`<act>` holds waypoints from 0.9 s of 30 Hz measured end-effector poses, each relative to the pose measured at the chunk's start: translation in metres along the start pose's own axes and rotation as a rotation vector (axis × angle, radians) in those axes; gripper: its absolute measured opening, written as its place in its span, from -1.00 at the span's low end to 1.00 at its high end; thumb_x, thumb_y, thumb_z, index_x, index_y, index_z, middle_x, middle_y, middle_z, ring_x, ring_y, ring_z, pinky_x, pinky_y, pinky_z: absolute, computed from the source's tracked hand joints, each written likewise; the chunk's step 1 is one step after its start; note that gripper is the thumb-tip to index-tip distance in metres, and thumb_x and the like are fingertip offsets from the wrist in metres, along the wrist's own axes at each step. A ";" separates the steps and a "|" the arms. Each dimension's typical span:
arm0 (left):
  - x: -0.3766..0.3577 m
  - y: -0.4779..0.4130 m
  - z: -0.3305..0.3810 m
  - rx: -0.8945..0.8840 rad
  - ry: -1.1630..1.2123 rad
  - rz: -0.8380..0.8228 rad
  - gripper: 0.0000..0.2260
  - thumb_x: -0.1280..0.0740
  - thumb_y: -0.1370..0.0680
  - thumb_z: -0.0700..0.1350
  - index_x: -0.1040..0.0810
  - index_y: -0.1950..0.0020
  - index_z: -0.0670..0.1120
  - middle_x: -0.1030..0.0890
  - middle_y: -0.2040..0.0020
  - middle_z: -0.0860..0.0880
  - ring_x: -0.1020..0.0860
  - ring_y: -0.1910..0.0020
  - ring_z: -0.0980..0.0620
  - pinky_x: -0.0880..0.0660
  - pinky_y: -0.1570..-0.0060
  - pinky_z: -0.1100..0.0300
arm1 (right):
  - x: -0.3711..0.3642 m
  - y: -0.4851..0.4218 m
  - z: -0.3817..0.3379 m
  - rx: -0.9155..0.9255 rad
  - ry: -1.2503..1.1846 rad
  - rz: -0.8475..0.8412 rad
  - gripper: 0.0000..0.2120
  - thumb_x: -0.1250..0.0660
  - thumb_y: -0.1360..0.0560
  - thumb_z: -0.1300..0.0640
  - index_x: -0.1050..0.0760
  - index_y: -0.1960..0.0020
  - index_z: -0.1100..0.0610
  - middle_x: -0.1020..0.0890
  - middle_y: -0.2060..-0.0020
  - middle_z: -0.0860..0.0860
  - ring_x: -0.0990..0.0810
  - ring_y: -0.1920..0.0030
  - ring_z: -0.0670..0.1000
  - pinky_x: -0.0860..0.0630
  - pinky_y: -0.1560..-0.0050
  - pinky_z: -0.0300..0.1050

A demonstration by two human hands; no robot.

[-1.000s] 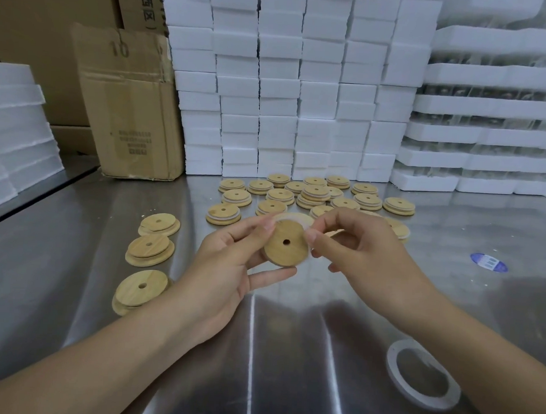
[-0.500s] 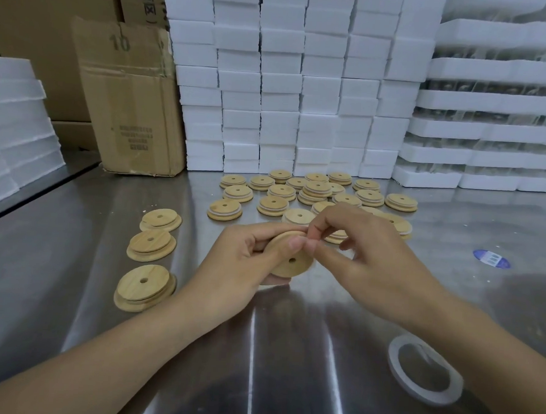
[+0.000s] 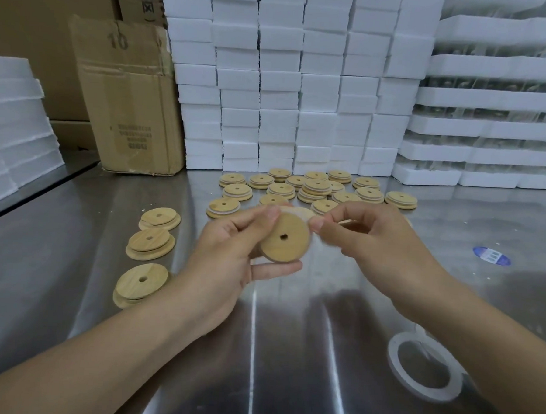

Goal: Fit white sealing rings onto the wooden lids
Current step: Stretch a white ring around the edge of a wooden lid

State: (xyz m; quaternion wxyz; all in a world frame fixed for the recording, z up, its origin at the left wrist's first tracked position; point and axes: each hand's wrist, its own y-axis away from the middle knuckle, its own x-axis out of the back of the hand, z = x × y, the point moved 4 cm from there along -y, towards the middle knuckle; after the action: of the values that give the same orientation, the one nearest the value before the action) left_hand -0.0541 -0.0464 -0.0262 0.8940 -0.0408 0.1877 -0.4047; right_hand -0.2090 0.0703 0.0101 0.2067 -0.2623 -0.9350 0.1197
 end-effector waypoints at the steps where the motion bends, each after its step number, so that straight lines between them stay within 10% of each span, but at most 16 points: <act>1: 0.003 -0.002 0.001 0.005 0.043 0.014 -0.72 -0.42 -0.57 0.02 -0.77 -0.19 -0.09 -0.73 -0.21 -0.15 -0.74 -0.13 -0.10 -0.71 0.01 -0.09 | 0.000 0.001 0.000 0.003 0.005 -0.007 -0.73 -0.52 -0.52 -0.07 -0.66 0.15 0.14 -0.60 0.22 0.29 -0.39 0.25 0.06 -0.33 0.13 0.03; 11: 0.005 -0.003 -0.008 -0.014 -0.146 -0.028 -0.68 -0.37 -0.65 0.07 -0.69 -0.32 -0.03 -0.72 -0.27 -0.05 -0.66 -0.31 -0.04 -0.68 -0.13 0.00 | -0.007 -0.001 0.004 0.147 0.024 0.030 -0.86 -0.54 -0.52 0.18 -0.63 0.18 0.07 -0.69 0.29 -0.09 -0.60 0.27 -0.16 -0.42 0.23 -0.42; 27: -0.003 0.005 0.000 -0.283 -0.647 -0.022 -0.80 -0.50 -0.59 -0.26 -0.75 -0.13 0.01 -0.78 -0.02 0.11 -0.73 -0.08 0.15 -0.63 -0.07 0.27 | -0.005 -0.001 0.004 0.318 0.267 0.008 -0.91 -0.45 -0.59 0.16 -0.58 0.06 0.01 -0.64 0.11 -0.11 -0.61 0.01 -0.06 -0.48 0.10 -0.16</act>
State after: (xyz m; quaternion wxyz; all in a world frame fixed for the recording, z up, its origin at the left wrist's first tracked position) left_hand -0.0522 -0.0405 -0.0265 0.8884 -0.2925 -0.0515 -0.3502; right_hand -0.2070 0.0662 0.0054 0.3672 -0.2434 -0.8675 0.2308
